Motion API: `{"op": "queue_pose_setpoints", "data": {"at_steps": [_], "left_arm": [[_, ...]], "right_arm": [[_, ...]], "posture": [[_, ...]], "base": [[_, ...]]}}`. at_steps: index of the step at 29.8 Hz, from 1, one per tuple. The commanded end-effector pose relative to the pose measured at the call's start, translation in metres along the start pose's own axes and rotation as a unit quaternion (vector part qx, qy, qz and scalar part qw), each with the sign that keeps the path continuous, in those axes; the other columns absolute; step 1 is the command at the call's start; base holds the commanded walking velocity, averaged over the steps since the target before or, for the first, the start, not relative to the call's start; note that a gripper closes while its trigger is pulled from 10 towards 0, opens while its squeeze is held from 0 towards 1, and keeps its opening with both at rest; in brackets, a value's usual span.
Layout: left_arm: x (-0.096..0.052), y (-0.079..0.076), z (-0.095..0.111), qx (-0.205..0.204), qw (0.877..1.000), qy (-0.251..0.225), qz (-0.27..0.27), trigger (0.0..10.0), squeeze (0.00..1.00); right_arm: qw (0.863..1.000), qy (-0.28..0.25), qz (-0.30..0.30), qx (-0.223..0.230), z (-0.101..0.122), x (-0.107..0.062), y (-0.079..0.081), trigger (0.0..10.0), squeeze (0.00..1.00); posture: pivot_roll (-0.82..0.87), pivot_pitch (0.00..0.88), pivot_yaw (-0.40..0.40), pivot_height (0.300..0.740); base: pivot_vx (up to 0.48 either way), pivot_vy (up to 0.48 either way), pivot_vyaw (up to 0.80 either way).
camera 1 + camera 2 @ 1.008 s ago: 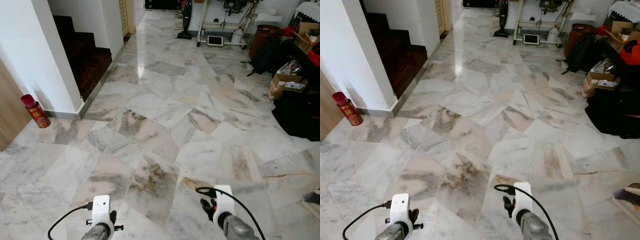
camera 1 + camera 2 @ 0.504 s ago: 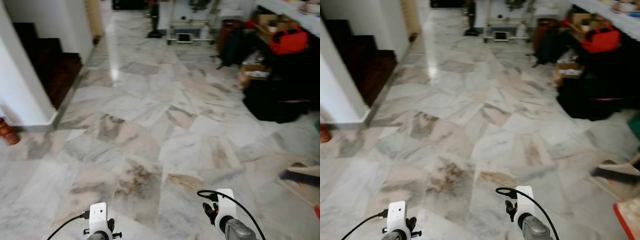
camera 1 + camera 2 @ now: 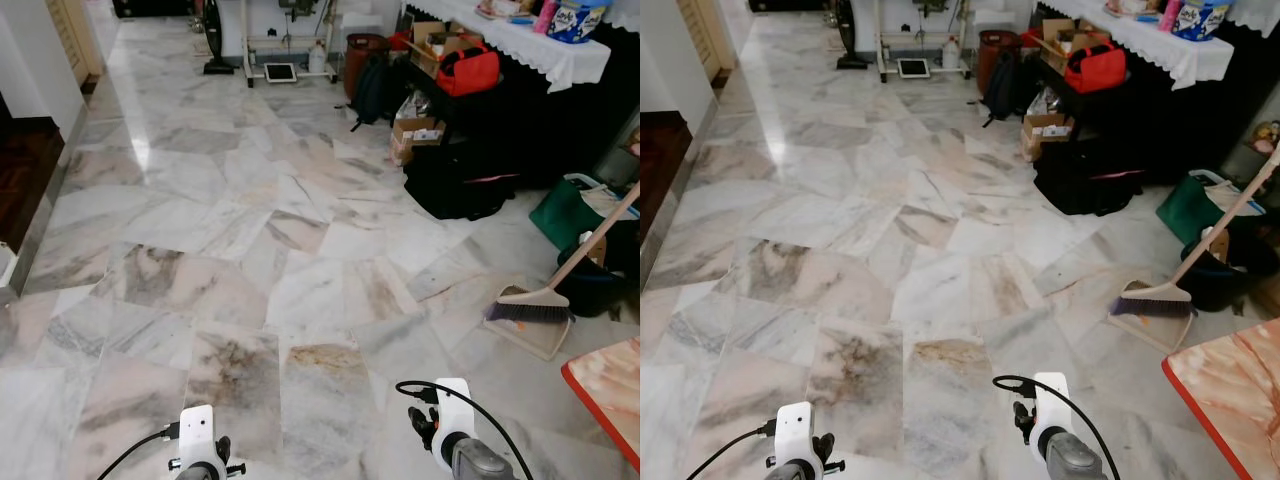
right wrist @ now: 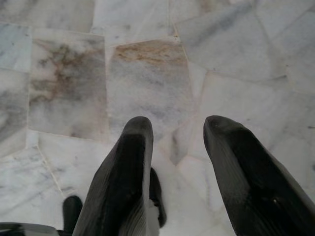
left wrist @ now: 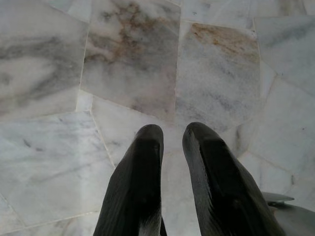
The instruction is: Setting the table
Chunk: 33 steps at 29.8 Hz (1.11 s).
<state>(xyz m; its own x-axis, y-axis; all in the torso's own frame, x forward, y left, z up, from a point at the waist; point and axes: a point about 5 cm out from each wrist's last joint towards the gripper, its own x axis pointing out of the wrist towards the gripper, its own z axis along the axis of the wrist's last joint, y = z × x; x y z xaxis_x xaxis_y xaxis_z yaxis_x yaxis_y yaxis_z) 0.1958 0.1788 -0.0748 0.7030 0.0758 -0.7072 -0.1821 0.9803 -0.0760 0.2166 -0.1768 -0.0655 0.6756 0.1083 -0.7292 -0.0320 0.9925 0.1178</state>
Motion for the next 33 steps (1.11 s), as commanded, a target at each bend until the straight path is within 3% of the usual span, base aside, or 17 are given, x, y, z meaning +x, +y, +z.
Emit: {"op": "queue_pose_setpoints", "data": {"at_steps": [1,8,11,33], "left_arm": [[-0.001,0.001,-0.002,-0.003,1.0,0.002,0.0,10.0,0.0],[-0.001,0.001,-0.003,0.031,0.999,0.008,-0.005,10.0,0.0],[-0.001,0.001,-0.002,0.027,1.0,0.008,-0.004,10.0,0.0],[0.002,0.004,0.007,0.036,0.999,-0.001,-0.011,10.0,0.0]], "right_arm": [[1.0,0.003,-0.007,0.007,-0.001,0.0,-0.002,10.0,0.0],[1.0,0.006,-0.013,0.019,-0.006,-0.001,-0.001,10.0,0.0],[1.0,0.006,-0.017,0.023,-0.006,-0.001,-0.002,10.0,0.0],[0.997,0.006,-0.048,0.067,-0.014,-0.004,-0.008,10.0,0.0]], "posture": [[-0.09,0.0,-0.035,0.74],[-0.09,0.0,-0.026,0.74],[-0.1,0.0,-0.02,0.74],[-0.12,0.0,0.018,0.74]], "base": [[0.0,0.0,-0.74],[0.0,-0.069,-0.74],[0.0,-0.48,-0.74],[0.0,0.0,-0.74]]}}
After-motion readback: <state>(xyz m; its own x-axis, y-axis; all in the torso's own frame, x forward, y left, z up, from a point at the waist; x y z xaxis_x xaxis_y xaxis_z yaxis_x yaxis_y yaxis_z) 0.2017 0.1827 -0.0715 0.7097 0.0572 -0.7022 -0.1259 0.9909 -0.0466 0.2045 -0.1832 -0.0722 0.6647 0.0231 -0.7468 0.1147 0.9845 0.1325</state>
